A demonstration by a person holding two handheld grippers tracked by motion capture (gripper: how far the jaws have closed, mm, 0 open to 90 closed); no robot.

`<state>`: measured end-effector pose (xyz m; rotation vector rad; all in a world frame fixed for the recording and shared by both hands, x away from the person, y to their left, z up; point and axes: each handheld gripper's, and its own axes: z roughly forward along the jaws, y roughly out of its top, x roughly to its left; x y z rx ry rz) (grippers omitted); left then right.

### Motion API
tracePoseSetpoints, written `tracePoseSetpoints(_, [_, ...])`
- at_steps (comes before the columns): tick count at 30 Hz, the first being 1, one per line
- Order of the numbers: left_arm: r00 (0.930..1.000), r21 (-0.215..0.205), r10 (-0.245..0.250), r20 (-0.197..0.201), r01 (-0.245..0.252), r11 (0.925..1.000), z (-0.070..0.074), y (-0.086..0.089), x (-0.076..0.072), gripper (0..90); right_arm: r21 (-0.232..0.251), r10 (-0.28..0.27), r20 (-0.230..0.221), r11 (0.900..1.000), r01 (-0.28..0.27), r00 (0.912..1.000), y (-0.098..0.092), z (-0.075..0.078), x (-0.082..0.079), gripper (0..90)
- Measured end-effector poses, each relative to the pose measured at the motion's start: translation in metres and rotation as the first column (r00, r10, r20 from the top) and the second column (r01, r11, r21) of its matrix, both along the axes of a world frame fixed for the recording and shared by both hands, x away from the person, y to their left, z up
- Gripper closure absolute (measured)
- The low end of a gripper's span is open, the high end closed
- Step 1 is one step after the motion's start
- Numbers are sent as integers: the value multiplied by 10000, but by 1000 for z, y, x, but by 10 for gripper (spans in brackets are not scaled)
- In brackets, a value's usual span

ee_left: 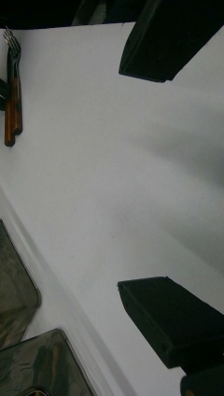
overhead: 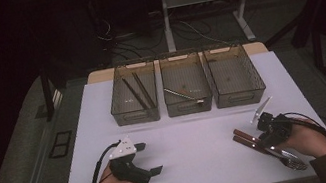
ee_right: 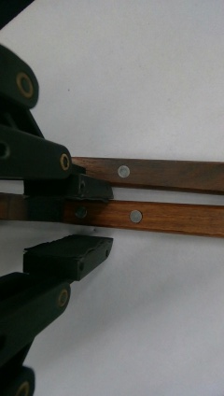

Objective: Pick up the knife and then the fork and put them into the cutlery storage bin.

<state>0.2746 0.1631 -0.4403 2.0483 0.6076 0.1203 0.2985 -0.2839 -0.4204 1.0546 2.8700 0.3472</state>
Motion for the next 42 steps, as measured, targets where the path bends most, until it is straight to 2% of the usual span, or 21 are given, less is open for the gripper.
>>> tracePoseSetpoints(5, [10000, -6, 0, -21, 0, 10000, -1, -1, 0, 0, -382, 102, -301, 9992, -114, 9995, 6, 1, 3, 744])
tracePoseSetpoints(6, [10000, -7, 9, -9, -9, 10000, -1, 0, 0, 0, -539, 292, -226, 9981, -304, 9993, 6, 0, 5, 761])
tracePoseSetpoints(8, [10000, 2, 7, -1, -7, 10000, 0, 0, 0, 0, -541, 50, -399, 9985, -71, 9992, 7, 0, 7, 770])
tracePoseSetpoints(10, [10000, 0, 14, -10, -14, 10000, 0, 0, 0, 0, -672, 235, -505, 9974, -269, 9984, 7, 1, 8, 772])
tracePoseSetpoints(14, [10000, 11, -14, -8, 14, 10000, 0, 0, 0, 0, -731, 132, -500, 9972, -168, 9987, 8, 1, 9, 777])
tracePoseSetpoints(17, [10000, -4, 4, -5, -4, 10000, 0, 0, 0, 0, -572, 256, -496, 9980, -285, 9984, 5, 1, 10, 777])
tracePoseSetpoints(25, [10000, 1, -19, 8, 19, 10000, 0, 0, 0, 0, -162, 120, -597, 9998, -130, 9981, 1, 1, 10, 777])
tracePoseSetpoints(33, [10000, -11, -23, 2, 23, 10000, 0, 0, 0, 0, 47, -78, -397, 10000, 80, 9992, -4, 5, 11, 777])
tracePoseSetpoints(42, [10000, -20, -13, 1, 13, 10000, 0, 0, 0, 0, 993, -385, 59, 9943, 378, 9992, -17, 14, 13, 778])
